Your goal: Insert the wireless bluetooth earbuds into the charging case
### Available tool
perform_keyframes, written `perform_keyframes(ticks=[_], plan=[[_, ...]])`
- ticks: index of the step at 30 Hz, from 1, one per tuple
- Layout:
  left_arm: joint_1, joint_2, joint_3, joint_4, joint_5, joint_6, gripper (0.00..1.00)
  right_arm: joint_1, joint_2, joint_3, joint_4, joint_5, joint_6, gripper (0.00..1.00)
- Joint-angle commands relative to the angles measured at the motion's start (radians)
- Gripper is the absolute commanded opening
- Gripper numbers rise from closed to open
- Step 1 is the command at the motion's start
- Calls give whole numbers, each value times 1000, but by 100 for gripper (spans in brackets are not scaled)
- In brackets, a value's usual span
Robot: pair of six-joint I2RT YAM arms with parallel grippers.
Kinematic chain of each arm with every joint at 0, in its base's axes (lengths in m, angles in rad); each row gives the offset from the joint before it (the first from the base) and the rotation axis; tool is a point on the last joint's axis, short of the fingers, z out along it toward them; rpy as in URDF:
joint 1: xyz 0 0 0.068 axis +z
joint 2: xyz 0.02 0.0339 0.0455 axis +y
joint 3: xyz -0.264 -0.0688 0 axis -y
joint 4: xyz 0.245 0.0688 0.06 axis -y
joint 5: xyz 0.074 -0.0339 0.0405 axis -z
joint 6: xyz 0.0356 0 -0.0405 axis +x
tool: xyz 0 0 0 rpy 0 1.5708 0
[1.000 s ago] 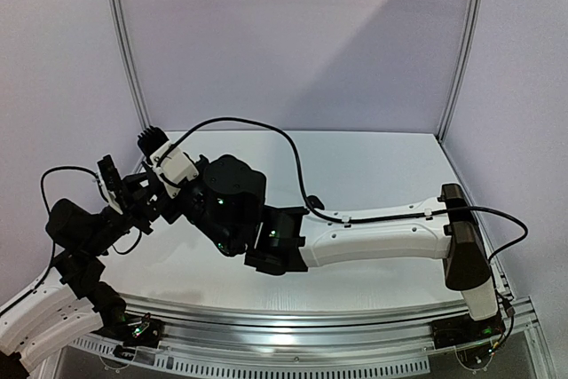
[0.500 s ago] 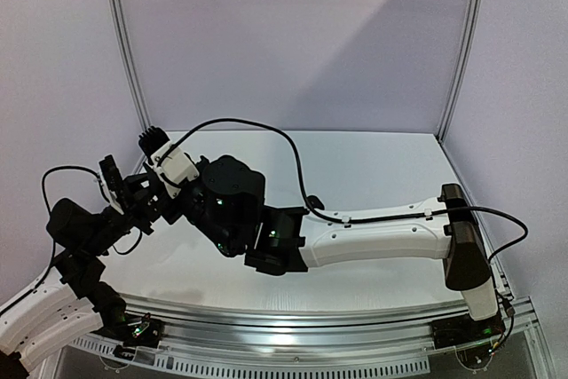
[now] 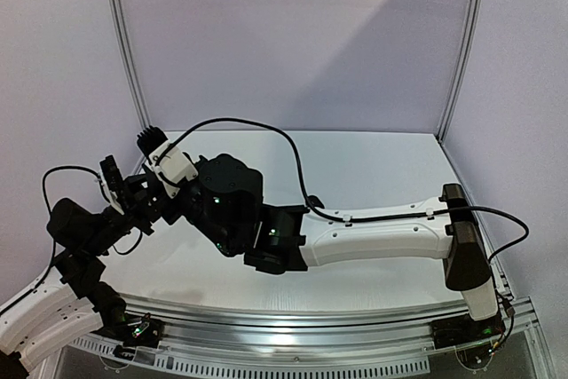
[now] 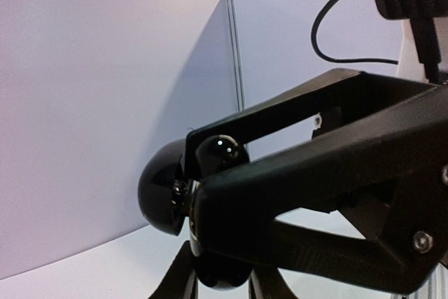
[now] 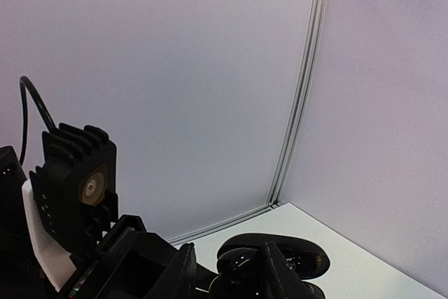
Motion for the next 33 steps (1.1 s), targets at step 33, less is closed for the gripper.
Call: perform_keyframes(ticks=[33], plan=[[-4, 1, 24, 40, 37, -7, 0, -7, -35, 20, -48, 50, -9, 36]])
